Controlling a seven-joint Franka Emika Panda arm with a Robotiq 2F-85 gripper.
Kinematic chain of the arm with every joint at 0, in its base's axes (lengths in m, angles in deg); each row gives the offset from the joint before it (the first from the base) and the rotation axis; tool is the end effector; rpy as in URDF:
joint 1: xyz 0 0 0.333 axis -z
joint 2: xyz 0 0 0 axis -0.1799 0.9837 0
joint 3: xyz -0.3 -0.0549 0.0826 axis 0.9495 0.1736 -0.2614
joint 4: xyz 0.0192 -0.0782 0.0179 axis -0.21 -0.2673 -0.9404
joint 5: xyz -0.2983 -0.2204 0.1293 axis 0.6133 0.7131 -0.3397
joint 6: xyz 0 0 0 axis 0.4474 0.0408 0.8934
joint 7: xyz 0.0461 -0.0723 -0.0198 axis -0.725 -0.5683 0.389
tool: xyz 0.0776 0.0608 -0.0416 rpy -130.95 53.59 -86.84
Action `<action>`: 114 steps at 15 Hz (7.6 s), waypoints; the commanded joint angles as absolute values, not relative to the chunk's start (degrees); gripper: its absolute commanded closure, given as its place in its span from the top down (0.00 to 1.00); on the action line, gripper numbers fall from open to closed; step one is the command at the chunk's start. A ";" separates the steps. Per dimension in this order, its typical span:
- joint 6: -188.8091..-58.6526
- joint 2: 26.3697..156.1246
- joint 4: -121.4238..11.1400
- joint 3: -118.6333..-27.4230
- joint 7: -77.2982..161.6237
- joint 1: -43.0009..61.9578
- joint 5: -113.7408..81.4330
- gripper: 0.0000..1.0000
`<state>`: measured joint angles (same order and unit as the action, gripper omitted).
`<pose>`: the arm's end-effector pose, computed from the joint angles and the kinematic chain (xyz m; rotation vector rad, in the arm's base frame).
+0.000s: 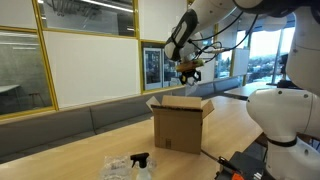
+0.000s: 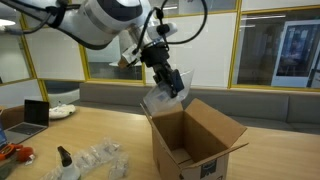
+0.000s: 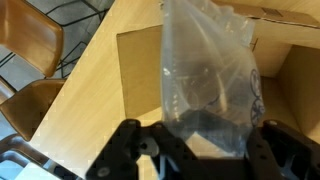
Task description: Remove all the plastic bags and the spray bottle from the table and put them in the box
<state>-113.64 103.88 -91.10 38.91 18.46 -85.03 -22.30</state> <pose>0.4792 -0.1364 0.4665 2.4655 -1.1845 0.2616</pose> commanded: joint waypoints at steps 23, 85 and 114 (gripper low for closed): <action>-127.27 96.37 -80.27 -22.90 20.40 -18.22 -13.34 0.65; -148.58 118.77 -75.69 -71.65 43.36 -3.78 -9.03 1.00; -152.14 127.11 -72.43 -78.19 43.08 0.22 -14.85 1.00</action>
